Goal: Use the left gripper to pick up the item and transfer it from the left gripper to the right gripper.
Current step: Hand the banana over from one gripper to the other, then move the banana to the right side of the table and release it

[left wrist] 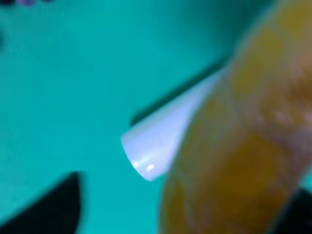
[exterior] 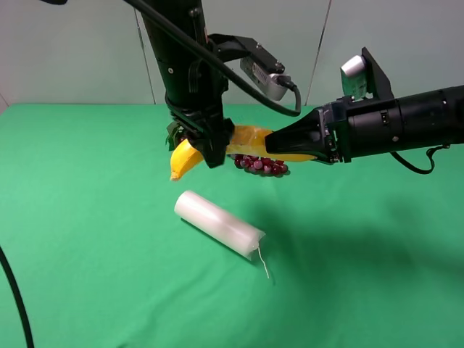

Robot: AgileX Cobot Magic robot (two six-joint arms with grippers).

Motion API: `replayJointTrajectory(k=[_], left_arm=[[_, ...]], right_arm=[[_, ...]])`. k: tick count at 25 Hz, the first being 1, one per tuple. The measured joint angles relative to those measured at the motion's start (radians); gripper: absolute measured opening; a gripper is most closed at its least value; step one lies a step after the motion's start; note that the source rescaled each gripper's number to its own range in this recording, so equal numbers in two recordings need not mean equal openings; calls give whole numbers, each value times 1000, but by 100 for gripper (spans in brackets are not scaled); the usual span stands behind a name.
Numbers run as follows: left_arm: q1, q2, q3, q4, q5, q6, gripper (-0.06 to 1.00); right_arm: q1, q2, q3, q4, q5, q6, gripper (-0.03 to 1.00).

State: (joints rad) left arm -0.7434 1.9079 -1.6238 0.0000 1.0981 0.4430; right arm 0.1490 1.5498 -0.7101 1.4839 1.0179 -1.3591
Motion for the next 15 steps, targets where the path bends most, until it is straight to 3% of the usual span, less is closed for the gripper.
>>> replayJointTrajectory(k=[2,4,15], left_arm=[[0,0,0,0,-7,-1,86],[0,0,0,0,-13,-2,95],[0,-38,0,7,14,-72,100]], right_arm=[[0,0,0,-2,4,-1,0],[0,0,0,-2,4,-1,0],[0,0,0,-4,4,-3,0]])
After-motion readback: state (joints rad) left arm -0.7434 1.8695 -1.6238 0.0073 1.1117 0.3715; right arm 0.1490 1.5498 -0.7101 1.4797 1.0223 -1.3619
